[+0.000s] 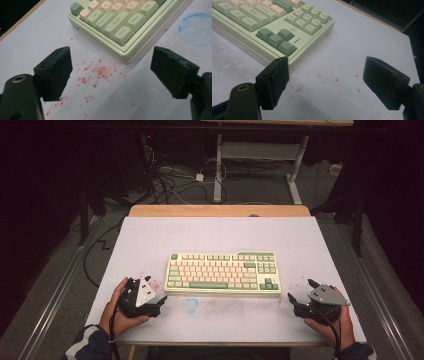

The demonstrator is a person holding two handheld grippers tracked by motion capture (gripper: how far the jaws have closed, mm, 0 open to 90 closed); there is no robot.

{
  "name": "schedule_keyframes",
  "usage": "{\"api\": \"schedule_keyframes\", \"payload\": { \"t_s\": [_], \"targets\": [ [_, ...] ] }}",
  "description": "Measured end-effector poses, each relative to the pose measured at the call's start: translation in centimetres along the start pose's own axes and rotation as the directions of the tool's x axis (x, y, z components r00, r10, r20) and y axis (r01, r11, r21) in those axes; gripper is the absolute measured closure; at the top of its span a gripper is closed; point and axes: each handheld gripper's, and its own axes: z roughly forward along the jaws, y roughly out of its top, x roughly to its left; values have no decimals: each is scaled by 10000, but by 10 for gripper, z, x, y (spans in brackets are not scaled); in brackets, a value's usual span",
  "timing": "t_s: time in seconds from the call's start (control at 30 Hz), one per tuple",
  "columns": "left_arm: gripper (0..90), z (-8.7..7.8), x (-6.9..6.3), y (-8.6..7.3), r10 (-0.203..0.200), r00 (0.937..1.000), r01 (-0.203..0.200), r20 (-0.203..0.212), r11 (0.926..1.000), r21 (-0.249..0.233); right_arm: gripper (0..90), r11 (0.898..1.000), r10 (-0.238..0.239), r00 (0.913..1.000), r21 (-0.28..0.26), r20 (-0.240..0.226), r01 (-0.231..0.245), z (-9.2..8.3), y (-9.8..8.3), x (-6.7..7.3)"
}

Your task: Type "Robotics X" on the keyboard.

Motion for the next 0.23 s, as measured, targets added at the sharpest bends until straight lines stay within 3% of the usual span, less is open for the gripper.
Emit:
{"api": "schedule_keyframes", "payload": {
  "t_s": [0.23],
  "targets": [
    [163, 1, 3, 3, -71, 10000, 71, -36, 10000, -65, 215, 10000, 69, 10000, -26, 61, -69, 0, -1, -2]
  ]
}}
